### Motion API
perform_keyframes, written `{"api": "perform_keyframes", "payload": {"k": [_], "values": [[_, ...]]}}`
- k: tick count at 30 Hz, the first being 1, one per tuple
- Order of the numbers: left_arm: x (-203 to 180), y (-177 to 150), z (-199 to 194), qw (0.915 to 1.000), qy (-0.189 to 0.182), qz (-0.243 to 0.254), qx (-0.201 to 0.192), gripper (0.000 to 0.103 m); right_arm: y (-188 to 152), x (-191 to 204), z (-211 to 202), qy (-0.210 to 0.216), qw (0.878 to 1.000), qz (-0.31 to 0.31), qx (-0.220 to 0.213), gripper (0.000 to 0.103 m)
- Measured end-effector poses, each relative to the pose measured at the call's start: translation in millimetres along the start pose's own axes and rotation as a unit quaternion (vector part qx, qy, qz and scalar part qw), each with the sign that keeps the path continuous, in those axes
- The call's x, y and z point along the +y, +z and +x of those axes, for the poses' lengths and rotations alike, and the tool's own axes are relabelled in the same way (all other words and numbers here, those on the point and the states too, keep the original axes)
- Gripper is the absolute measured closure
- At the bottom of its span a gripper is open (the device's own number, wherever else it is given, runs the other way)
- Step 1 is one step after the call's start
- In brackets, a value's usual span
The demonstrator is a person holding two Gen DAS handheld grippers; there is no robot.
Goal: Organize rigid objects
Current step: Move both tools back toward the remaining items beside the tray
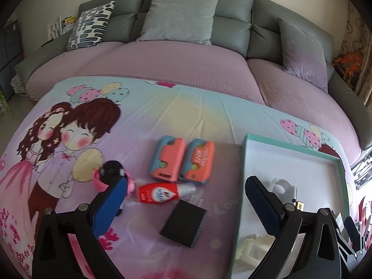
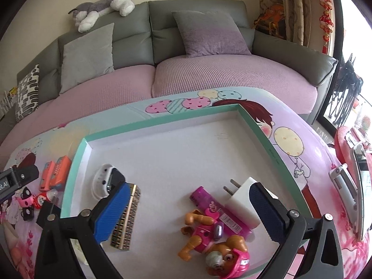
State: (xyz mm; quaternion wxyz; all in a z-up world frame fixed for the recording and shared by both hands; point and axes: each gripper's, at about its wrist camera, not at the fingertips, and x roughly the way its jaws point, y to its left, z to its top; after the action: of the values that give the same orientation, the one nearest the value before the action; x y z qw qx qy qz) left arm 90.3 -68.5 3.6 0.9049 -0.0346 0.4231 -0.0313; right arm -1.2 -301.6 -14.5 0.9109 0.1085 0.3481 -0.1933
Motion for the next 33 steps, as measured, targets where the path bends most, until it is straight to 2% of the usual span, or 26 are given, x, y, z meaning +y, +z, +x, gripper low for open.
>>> {"api": "perform_keyframes", "payload": {"k": [9,14,22,26,33], "values": [[65.4,7.9,-13.1,0.9966,0.049,-0.061,-0.025,0.002,-6.1,59.9,-6.8,0.062,0.997,-0.05,-0.007,0.0],[103.0,5.9,-15.3,0.9914,0.071,-0.107,-0.023,0.002,-14.2,96.6,-7.3,0.095,0.992,-0.081,-0.003,0.0],[149.7,-1.3,-12.5,0.9843,0.07,-0.161,-0.018,0.002,-28.4,151.2,-11.9,0.155,0.982,-0.109,0.006,0.0],[164.9,-3.9,-11.5,0.9813,0.06,-0.182,-0.014,0.002,-37.1,170.1,-8.0,0.162,0.978,-0.13,0.018,0.0],[161.5,-5.6,4.9,0.988,0.042,-0.147,0.024,0.002,-44.4,182.8,-0.8,0.167,0.976,-0.136,0.037,0.002]]}}
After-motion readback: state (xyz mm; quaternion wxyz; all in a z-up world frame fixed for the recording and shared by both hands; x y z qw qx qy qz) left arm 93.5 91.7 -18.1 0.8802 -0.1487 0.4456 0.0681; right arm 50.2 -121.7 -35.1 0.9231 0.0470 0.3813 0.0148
